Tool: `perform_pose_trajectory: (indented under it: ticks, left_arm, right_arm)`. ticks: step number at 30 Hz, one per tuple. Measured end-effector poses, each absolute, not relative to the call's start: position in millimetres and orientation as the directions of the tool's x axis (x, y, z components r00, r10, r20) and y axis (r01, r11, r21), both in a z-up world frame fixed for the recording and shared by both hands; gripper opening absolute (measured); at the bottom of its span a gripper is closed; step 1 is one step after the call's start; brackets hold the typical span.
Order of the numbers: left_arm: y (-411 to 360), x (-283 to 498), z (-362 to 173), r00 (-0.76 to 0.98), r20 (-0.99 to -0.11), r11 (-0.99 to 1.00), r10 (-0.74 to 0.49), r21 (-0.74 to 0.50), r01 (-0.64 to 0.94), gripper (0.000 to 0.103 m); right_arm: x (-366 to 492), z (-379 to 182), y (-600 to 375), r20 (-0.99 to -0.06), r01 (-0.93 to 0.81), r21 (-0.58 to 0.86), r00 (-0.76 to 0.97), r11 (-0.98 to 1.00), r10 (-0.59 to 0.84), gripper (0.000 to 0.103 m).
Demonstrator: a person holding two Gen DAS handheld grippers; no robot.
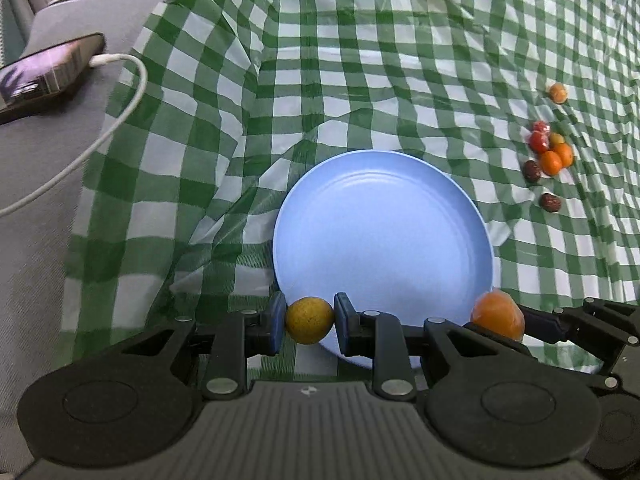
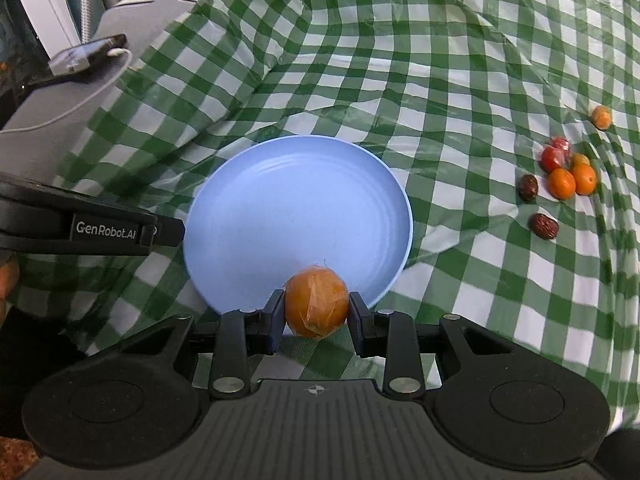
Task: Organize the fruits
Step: 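Open the left tool over the plate while the right tool releases the orange onto it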
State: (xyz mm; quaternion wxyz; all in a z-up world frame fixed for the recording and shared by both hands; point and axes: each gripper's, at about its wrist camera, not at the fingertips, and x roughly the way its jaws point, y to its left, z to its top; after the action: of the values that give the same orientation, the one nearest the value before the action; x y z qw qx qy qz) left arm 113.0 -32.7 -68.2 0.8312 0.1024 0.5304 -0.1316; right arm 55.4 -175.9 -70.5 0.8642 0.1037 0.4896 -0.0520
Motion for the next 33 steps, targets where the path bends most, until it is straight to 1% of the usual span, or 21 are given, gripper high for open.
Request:
perform_pose_trajectory:
  ticks: [9,12,13,14,15,16,17,18,19,23,33]
  left_arm:
    - [-47.6,142.8,-98.6,0.364,-0.928,0.936,-0.078,0.058,0.348,0.028]
    - [-54.4,149.4,-103.6,0.384,-0.921,0.929,-0.065,0.084,0.360,0.029]
    - [-55.8,151.2,-103.2,0.397,-0.916,0.929,-0.062,0.093,0.359,0.037]
    - [-57.2,151.6,-101.0,0.405,-0.912,0.928,-0.062,0.097,0.359,0.048]
    - [-57.5,152.1,-98.1,0.415,-0.907,0.928,-0.065,0.098,0.359,0.077]
    - [-56.9,151.2,-93.1,0.434,-0.898,0.931,-0.066,0.101,0.351,0.097]
    - [-55.6,149.1,-88.1,0.460,-0.885,0.935,-0.064,0.108,0.337,0.102]
    - [-54.2,145.3,-80.6,0.491,-0.868,0.939,-0.067,0.112,0.325,0.103]
    - [-53.2,142.8,-76.1,0.499,-0.864,0.937,-0.073,0.111,0.330,0.103]
    - [-48.7,133.6,-67.5,0.465,-0.883,0.930,-0.062,0.118,0.348,0.103]
    - [-13.9,87.1,-43.7,0.471,-0.881,0.952,-0.037,0.112,0.285,0.103]
  right_arm:
    - [82.1,-97.9,-183.3,-0.896,0.197,0.129,0.443,0.972,0.029,0.034]
    - [90.3,-104.1,-185.8,-0.904,0.205,0.126,0.426,0.971,0.027,0.034]
    - [92.8,-105.0,-187.8,-0.906,0.211,0.136,0.422,0.968,0.035,0.036]
    - [94.5,-104.6,-190.0,-0.905,0.218,0.148,0.423,0.965,0.044,0.038]
    - [95.1,-102.6,-191.8,-0.901,0.226,0.155,0.432,0.962,0.044,0.044]
    - [94.4,-99.4,-192.9,-0.896,0.236,0.155,0.443,0.959,0.036,0.061]
    - [93.1,-95.4,-194.1,-0.890,0.241,0.156,0.455,0.958,0.031,0.076]
    - [91.6,-91.5,-195.0,-0.886,0.242,0.161,0.463,0.957,0.032,0.080]
    - [89.5,-87.6,-195.8,-0.882,0.243,0.170,0.469,0.955,0.037,0.081]
    - [81.7,-76.9,-197.7,-0.893,0.265,0.196,0.447,0.944,0.060,0.090]
    - [49.6,-45.6,-179.4,-0.879,0.266,0.236,0.468,0.935,0.090,0.092]
